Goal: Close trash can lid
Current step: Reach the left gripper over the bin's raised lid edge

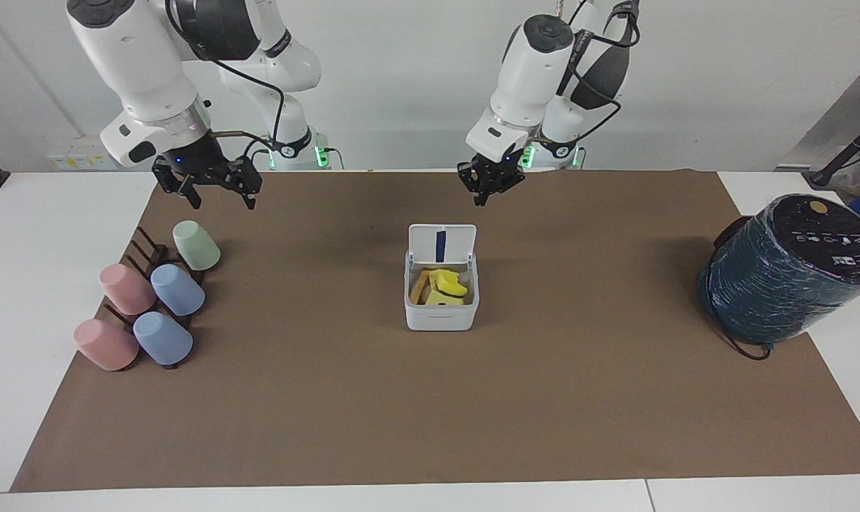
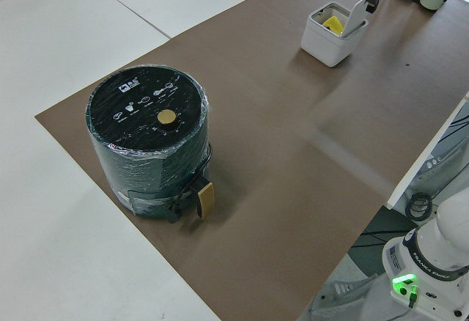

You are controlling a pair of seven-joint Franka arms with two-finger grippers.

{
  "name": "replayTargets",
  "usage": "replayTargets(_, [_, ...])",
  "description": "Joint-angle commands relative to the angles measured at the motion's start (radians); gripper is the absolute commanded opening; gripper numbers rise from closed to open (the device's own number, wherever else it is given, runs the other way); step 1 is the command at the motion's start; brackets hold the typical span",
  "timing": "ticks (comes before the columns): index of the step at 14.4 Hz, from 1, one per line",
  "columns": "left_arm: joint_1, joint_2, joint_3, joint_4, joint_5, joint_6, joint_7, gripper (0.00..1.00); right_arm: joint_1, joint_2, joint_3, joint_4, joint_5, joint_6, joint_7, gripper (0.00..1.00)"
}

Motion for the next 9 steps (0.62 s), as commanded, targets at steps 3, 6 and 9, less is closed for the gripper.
replayTargets(3, [-0.028, 0.048, 0.017, -0.039, -0.041, 0.197, -0.027, 0.09, -0.004, -0.025, 0.000, -0.030, 0.018, 0.009, 0.009, 1.00])
replayTargets(6, [-0.027, 0.105, 0.017, -0.034, -0.070, 0.323, -0.029, 0.09, -0.004, -0.027, 0.000, -0.030, 0.018, 0.009, 0.009, 1.00])
replayTargets(9, [-0.001, 0.139, 0.019, -0.022, -0.076, 0.425, -0.024, 0.09, -0.004, -0.027, 0.000, -0.030, 0.018, 0.009, 0.009, 1.00])
